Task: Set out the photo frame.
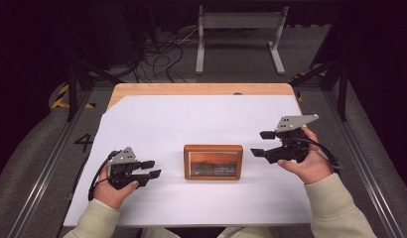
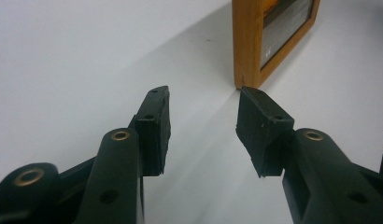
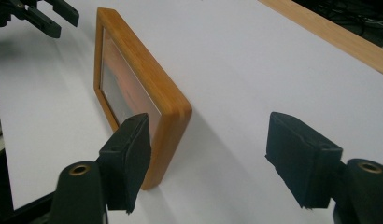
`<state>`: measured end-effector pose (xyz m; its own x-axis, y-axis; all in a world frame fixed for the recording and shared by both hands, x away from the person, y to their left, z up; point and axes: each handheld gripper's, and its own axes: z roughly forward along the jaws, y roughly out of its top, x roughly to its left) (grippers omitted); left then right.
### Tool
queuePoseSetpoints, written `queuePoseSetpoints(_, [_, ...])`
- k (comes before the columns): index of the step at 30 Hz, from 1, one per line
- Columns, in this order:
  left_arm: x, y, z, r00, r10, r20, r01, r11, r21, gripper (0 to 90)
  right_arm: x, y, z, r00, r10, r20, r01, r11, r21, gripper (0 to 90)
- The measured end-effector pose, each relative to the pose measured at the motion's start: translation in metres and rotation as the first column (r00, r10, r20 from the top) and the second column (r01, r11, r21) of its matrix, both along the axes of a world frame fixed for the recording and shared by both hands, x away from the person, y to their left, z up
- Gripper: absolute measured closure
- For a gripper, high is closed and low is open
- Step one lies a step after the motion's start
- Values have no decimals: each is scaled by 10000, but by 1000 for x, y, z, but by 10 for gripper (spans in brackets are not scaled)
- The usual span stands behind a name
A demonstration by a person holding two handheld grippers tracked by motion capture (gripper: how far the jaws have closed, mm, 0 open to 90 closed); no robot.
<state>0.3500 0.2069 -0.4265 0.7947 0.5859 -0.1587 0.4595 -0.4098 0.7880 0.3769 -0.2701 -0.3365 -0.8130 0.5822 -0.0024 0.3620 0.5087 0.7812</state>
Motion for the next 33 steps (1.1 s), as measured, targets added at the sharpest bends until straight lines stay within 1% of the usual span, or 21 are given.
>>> queuePoseSetpoints(1, [0,1,0,10000,50,-47,-51,10000,-51,533,-2,-3,-2,9999,-141,-36,141,9999,78,315])
queuePoseSetpoints(2, [0,2,0,10000,72,20,-72,10000,-37,527,-3,-6,-4,9996,-267,-33,268,9995,144,313])
queuePoseSetpoints(3, [0,2,0,10000,72,20,-72,10000,-37,520,-3,-6,-4,9996,-267,-33,268,9995,144,313])
queuePoseSetpoints(4, [1,3,0,9999,104,126,-104,9999,28,520,-4,-8,-6,9994,-350,-30,350,9992,186,310])
queuePoseSetpoints(6, [1,3,-2,9999,149,33,-149,9998,-113,499,-8,-13,-13,9984,-566,-43,567,9981,248,293])
queuePoseSetpoints(9, [2,4,-2,9999,71,101,-70,9998,-165,456,-12,-16,-24,9976,-687,20,687,9972,284,259])
queuePoseSetpoints(12, [3,4,-4,9998,131,142,-128,9997,-228,435,-15,-19,-34,9962,-864,92,859,9950,506,243])
queuePoseSetpoints(13, [4,4,-4,9997,120,219,-117,9998,-141,427,-17,-21,-38,9955,-937,101,930,9940,569,236])
queuePoseSetpoints(14, [4,4,-5,9997,171,180,-167,9997,-175,421,-18,-22,-42,9950,-996,102,988,9932,611,231])
queuePoseSetpoints(16, [5,5,-6,9996,188,224,-187,9998,-60,411,-20,-24,-48,9943,-1062,50,1057,9924,635,227])
queuePoseSetpoints(17, [5,5,-6,9996,188,224,-187,9998,-60,406,-20,-24,-48,9943,-1062,50,1057,9924,635,227])
queuePoseSetpoints(19, [5,5,-8,9995,226,207,-225,9997,-59,404,-23,-27,-57,9929,-1192,53,1184,9899,778,220])
queuePoseSetpoints(21, [6,5,-9,9995,231,232,-231,9997,-2,402,-24,-29,-62,9918,-1275,23,1269,9884,835,217])
queuePoseSetpoints(24, [6,5,-10,9996,151,235,-150,9999,-36,395,-26,-33,-70,9895,-1443,39,1434,9856,895,209])
queuePoseSetpoints(28, [6,5,-11,9995,221,212,-220,9998,-25,393,-29,-35,-84,9877,-1564,-6,1558,9832,953,209])
queuePoseSetpoints(31, [7,5,-11,9994,167,294,-169,9998,51,392,-29,-36,-93,9870,-1609,-2,1603,9832,879,206])
queuePoseSetpoints(32, [7,5,-11,9994,167,294,-169,9998,51,390,-29,-36,-93,9870,-1609,-2,1603,9832,879,206])
queuePoseSetpoints(33, [8,5,-14,9994,111,339,-113,9999,60,389,-29,-36,-100,9871,-1603,-35,1601,9844,730,202])
